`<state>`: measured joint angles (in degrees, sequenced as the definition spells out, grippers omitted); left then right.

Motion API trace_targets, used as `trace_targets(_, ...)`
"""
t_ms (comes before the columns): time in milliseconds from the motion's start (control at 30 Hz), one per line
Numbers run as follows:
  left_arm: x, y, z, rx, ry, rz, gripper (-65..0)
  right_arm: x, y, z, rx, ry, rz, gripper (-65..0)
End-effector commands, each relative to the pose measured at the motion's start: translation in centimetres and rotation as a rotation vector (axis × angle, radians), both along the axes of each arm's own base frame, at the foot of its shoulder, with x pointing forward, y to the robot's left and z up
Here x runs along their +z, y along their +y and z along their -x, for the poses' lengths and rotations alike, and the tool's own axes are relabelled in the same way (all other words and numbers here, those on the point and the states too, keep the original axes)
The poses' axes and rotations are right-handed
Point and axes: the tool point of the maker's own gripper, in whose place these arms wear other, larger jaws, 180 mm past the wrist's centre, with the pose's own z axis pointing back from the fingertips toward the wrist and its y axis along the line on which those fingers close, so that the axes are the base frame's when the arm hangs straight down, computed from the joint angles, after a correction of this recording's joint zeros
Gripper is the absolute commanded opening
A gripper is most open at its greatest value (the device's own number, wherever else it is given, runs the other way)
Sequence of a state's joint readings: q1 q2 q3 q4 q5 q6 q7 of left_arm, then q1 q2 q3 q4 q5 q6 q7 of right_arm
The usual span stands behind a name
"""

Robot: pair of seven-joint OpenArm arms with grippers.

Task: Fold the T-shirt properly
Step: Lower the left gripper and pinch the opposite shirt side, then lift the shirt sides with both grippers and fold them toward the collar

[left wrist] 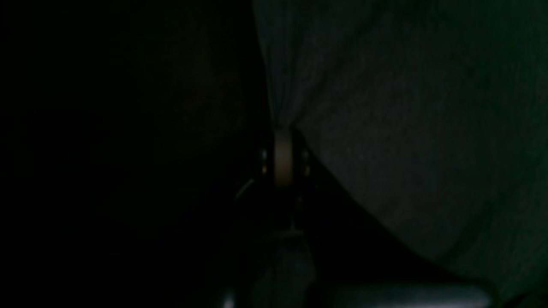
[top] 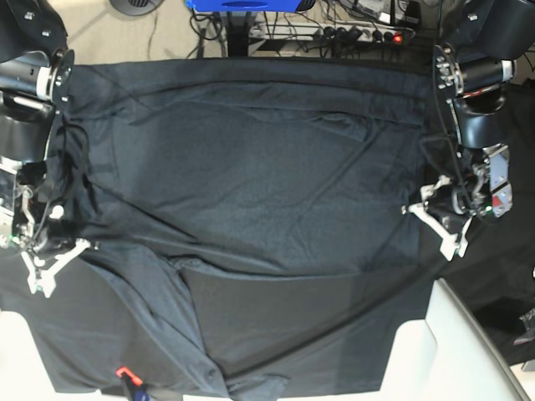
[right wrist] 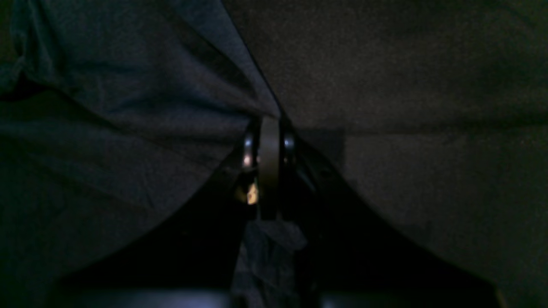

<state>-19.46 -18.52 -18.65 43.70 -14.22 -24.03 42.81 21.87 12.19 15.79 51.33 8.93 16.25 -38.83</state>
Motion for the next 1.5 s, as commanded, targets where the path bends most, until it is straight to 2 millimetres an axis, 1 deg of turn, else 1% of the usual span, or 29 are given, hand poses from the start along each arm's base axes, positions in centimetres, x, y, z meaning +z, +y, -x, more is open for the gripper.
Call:
trace_targets(0, 1.3, 1.1, -0.5, -0.009, -0.021, -0.037, -65.0, 2.1, -1.0, -1.7, -0.009, -0.065, 0.017, -64.5)
trace_targets(33, 1.4, 1.2, 0.1, -0.024, -0.013, -0.055, -65.0, 2.1, -1.0, -1.7, -0.009, -0.065, 0.017, -64.5)
trace_targets(100, 2.5, 1.0, 0.5, -0.057, -0.024, -0.091, -65.0, 2.1, -1.0, -1.8, -0.009, -0.068, 0.019, -64.5)
trace_targets(200, 3.4, 0.9, 1.3, -0.089, -0.032, -0.132, -65.0, 2.2, -1.1, -1.9, -0.01, -0.069, 0.02, -64.5)
trace_targets(300, 3.2, 0.9, 2.2, -0.097, -0.017, -0.142, -65.0, 2.3, -1.1, -1.9, -0.01, -0.071, 0.02, -64.5)
trace_targets(400, 3.3, 1.0, 2.2, -0.099, -0.017, -0.147, -65.0, 2.3, -1.1, -1.9, -0.01, -0.069, 0.02, -64.5)
trace_targets(467, 3.3, 1.3, 2.8, -0.104, 0.01, -0.156, -65.0, 2.2, -1.1, -1.9, -0.009, -0.066, 0.02, -64.5)
trace_targets(500, 3.6, 1.3, 2.9, -0.106, 0.014, -0.163, -65.0, 2.2, -1.1, -1.8, -0.009, -0.065, 0.019, -64.5)
trace_targets(567, 5.3, 2.4, 2.9, -0.083, -0.007, -0.191, -64.3, 2.2, -1.1, -1.9, -0.01, -0.066, 0.019, -64.5)
trace_targets(700, 8.1, 3.6, 2.4, -0.047, -0.069, -0.226, -38.8, 2.2, -1.1, -1.9, -0.009, -0.066, 0.02, -64.5)
trace_targets(800, 9.1, 4.8, 2.2, -0.007, -0.094, -0.232, -19.3, 2.3, -1.0, -1.9, -0.009, -0.068, 0.018, -64.5)
trace_targets(867, 10.0, 5.3, 1.2, 0.013, -0.121, -0.228, -12.5, 2.3, -1.0, -1.9, -0.009, -0.068, 0.018, -64.5)
trace_targets(900, 9.8, 5.4, 0.9, 0.022, -0.119, -0.215, -11.4, 2.3, -1.0, -1.9, -0.008, -0.068, 0.017, -64.5)
trace_targets(967, 8.9, 5.4, 0.4, 0.04, -0.097, -0.178, -12.3, 2.2, -0.8, -2.0, -0.005, -0.067, 0.016, -64.5)
trace_targets(1100, 7.0, 4.7, -2.1, 0.084, -0.107, -0.075, -15.0, 2.2, -0.8, -2.0, -0.005, -0.067, 0.016, -64.5)
trace_targets(1200, 5.6, 4.1, -3.3, 0.119, -0.11, -0.004, -17.3, 2.3, -0.9, -2.0, -0.007, -0.067, 0.017, -64.5)
trace_targets(1300, 4.9, 3.6, -4.4, 0.146, -0.13, 0.04, -18.6, 2.3, -1.0, -1.9, -0.007, -0.067, 0.019, -64.5)
trace_targets(1400, 4.2, 3.2, -5.0, 0.122, -0.123, 0.016, -18.8, 2.3, -1.1, -1.9, -0.008, -0.066, 0.02, -64.5)
trace_targets(1467, 3.2, 2.3, -5.2, 0.082, -0.094, -0.004, -18.8, 2.3, -1.1, -1.9, -0.008, -0.066, 0.02, -64.5)
